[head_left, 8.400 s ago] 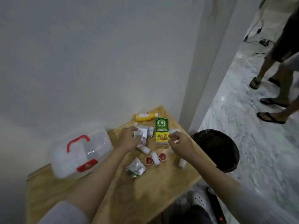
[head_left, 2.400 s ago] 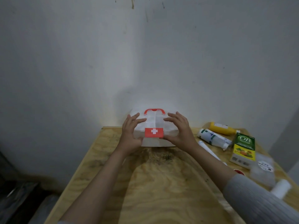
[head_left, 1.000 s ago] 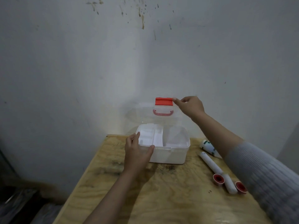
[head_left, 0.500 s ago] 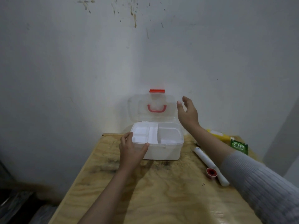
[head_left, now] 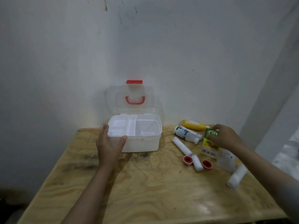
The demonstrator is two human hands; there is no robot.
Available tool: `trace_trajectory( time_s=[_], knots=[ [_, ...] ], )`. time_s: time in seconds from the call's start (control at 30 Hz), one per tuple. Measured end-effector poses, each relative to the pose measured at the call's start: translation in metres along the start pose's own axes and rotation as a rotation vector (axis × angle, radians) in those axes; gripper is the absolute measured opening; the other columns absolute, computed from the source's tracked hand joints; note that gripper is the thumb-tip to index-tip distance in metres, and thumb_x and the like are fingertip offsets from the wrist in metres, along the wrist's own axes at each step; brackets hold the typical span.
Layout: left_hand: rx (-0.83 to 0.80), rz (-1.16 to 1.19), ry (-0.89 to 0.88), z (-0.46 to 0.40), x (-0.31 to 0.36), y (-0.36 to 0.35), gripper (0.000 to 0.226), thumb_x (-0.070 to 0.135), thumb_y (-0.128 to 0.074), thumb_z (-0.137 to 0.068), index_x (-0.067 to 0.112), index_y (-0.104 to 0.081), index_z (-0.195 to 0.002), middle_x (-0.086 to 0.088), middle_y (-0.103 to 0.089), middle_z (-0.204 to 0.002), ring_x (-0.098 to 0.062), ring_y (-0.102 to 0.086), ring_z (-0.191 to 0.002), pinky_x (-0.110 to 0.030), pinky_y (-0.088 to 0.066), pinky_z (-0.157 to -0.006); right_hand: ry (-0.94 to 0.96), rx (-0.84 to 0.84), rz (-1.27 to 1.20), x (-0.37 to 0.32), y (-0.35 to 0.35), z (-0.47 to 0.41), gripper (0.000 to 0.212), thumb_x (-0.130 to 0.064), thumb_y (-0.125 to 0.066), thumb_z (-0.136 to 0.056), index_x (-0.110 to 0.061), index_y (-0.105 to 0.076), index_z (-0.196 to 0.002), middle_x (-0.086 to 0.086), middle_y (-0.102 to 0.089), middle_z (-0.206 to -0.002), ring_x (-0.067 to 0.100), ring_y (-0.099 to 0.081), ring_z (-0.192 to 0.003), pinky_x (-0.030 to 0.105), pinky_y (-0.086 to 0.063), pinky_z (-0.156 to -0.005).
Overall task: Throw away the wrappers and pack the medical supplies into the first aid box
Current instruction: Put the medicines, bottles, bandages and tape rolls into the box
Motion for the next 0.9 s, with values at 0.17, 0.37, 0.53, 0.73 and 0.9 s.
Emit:
trace_trajectory(
  time_s=[0.17, 0.37, 0.53, 0.73, 0.9],
  knots=[
    [0.024, 0.029, -0.027, 0.000, -0.002, -0.001, 0.080, 0.037, -0.074, -0.078, 0.023, -0.035, -0.146, 0.002, -0.034, -0.154, -0.022, -0.030, -0.141, -0.050, -0.036, -0.111, -0.047, 0.079, 0.156, 0.016, -0.036, 0.034, 0.060, -0.068, -0.055, -0.067, -0.024, -0.054, -0.109, 0.014, -0.060, -0.106, 0.036, -0.059, -0.097, 0.044, -0.051, -0.081],
    [0.014, 0.047, -0.034, 0.003, -0.004, 0.000, 0.078, 0.035, -0.073, -0.080, 0.025, -0.034, -0.146, 0.004, -0.032, -0.155, -0.020, -0.029, -0.142, -0.053, -0.037, -0.110, -0.111, 0.316, 0.054, 0.006, -0.046, 0.047, 0.040, -0.049, -0.053, -0.073, -0.016, -0.052, -0.095, 0.016, -0.065, -0.094, 0.041, -0.058, -0.093, 0.048, -0.044, -0.083],
    [0.004, 0.061, -0.026, 0.003, -0.006, -0.001, 0.082, 0.041, -0.072, -0.079, 0.031, -0.029, -0.147, 0.006, -0.032, -0.155, -0.020, -0.030, -0.141, -0.056, -0.043, -0.104, -0.132, 0.502, -0.235, -0.005, -0.037, 0.059, 0.047, -0.050, -0.048, -0.069, -0.015, -0.056, -0.099, 0.014, -0.067, -0.098, 0.040, -0.058, -0.094, 0.049, -0.048, -0.083],
    [0.019, 0.086, -0.023, 0.002, -0.003, -0.001, 0.083, 0.043, -0.072, -0.077, 0.028, -0.031, -0.147, 0.002, -0.036, -0.152, -0.022, -0.033, -0.139, -0.056, -0.045, -0.102, 0.249, 0.561, -0.667, -0.062, -0.005, 0.072, 0.035, -0.023, -0.058, -0.072, -0.016, -0.063, -0.106, 0.001, -0.064, -0.097, 0.021, -0.060, -0.090, 0.043, -0.053, -0.079],
    [0.011, 0.086, -0.007, 0.003, -0.005, -0.001, 0.081, 0.037, -0.075, -0.077, 0.027, -0.033, -0.146, 0.002, -0.037, -0.151, -0.022, -0.034, -0.138, -0.055, -0.046, -0.101, 0.483, 0.336, -0.656, -0.126, 0.011, 0.066, 0.036, -0.024, -0.056, -0.069, -0.017, -0.070, -0.101, 0.001, -0.066, -0.095, 0.012, -0.061, -0.087, 0.030, -0.055, -0.077]
  ],
)
Point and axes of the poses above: each hand's wrist, its own z-axis away from the middle knuckle, its own y-axis out of the back of the hand, x = y × z, the point moved 3 cm from there along -z, towards the middle knuckle
